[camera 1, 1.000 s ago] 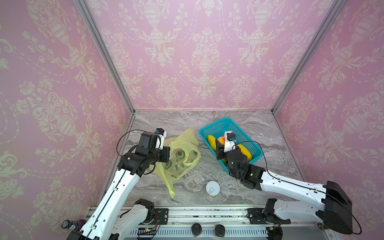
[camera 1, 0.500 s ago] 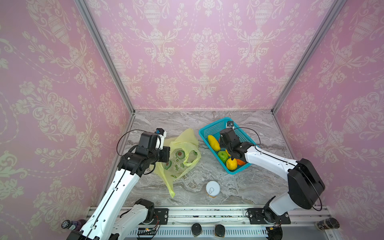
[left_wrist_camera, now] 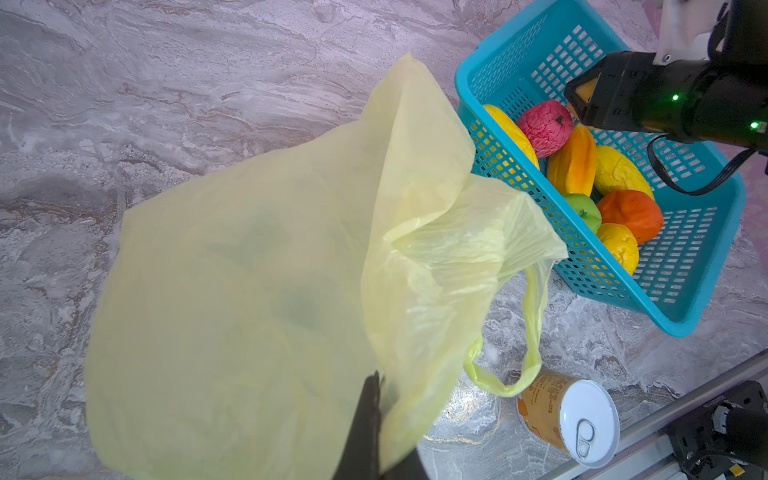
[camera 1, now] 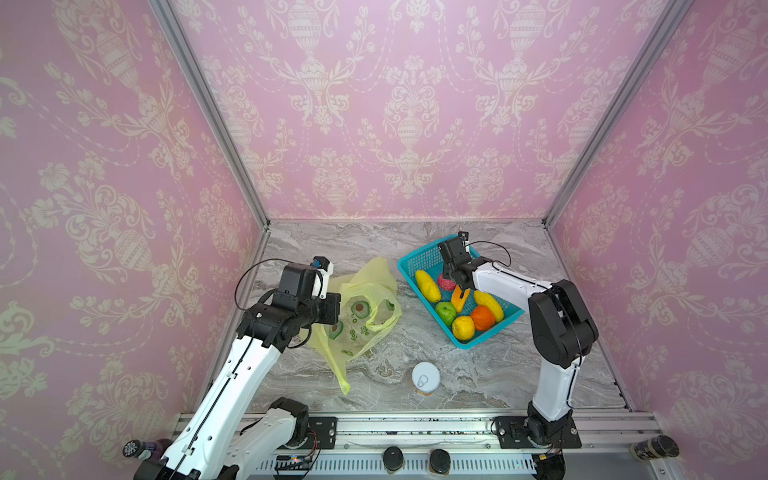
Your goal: Untie the knot of the plastic bag and take out the fruit
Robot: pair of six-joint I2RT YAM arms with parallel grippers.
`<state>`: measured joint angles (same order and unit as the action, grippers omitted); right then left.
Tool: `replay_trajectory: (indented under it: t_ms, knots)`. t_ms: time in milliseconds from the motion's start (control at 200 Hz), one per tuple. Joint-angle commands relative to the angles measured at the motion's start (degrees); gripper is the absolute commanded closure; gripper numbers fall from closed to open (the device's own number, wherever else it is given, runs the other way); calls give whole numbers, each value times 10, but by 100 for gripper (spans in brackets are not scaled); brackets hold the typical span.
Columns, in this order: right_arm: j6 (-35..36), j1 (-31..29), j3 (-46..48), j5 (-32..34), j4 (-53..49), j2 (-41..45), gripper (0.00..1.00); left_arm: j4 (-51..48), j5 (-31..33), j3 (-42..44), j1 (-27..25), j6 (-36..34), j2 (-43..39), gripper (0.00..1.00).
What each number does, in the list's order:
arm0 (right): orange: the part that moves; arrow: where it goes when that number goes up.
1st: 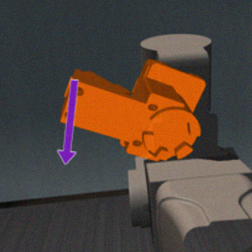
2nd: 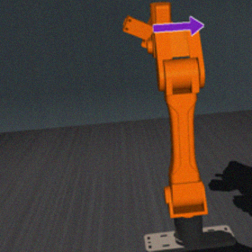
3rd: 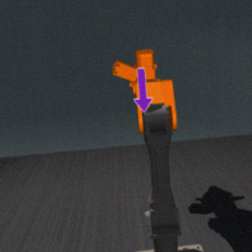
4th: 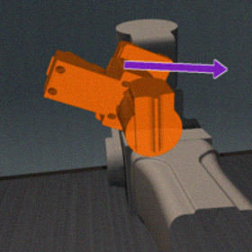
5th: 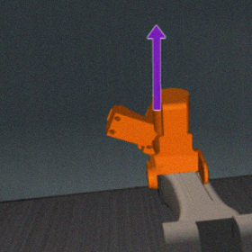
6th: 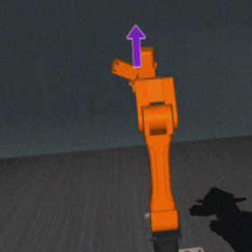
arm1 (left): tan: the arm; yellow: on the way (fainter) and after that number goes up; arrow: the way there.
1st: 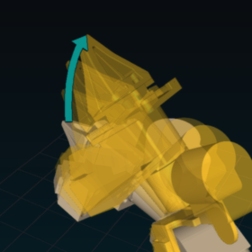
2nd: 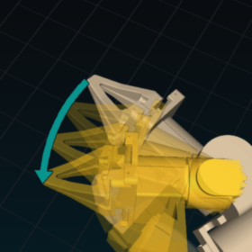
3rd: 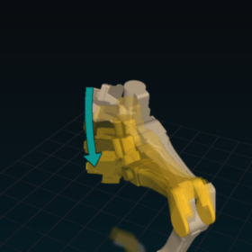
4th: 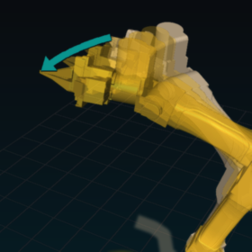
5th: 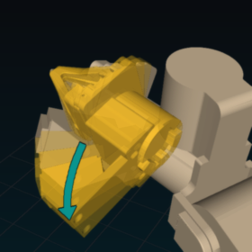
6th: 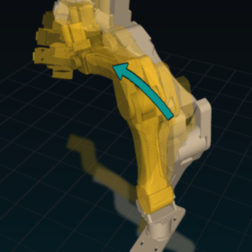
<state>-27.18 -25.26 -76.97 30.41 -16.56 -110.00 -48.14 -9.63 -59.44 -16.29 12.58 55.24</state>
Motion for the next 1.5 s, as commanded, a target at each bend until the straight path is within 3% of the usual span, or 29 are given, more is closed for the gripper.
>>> replay_trajectory:
  t_ms: [0, 190, 370, 691, 996, 1201, 1376, 1491]
  knots:
    - [-15, -1, -16, -11, -18, -8, 65, -18, 17, -5, 7, 0, 3, 100]
    - [-8, -1, -11, -13, -8, 7, 26, -19, 15, -10, 15, 0, 12, 100]
    - [-3, -1, 0, -23, -13, 51, 9, -18, 11, -19, 28, -1, 25, 100]
    - [-8, -1, 79, -21, -27, 230, 3, -13, -12, -92, 55, 23, 87, 100]
    - [-16, 9, 127, 35, -109, 422, 0, 50, -21, -215, 58, 154, 146, 100]
    - [-5, 10, 107, 11, -174, 492, 0, 163, 42, -176, 70, 194, 173, 100]
    - [57, 10, 169, -90, -71, 604, 0, 246, 97, -87, 72, 198, 180, 100]
    - [92, 12, 194, -32, -55, 650, 0, 290, 117, -33, 72, 196, 164, 99]
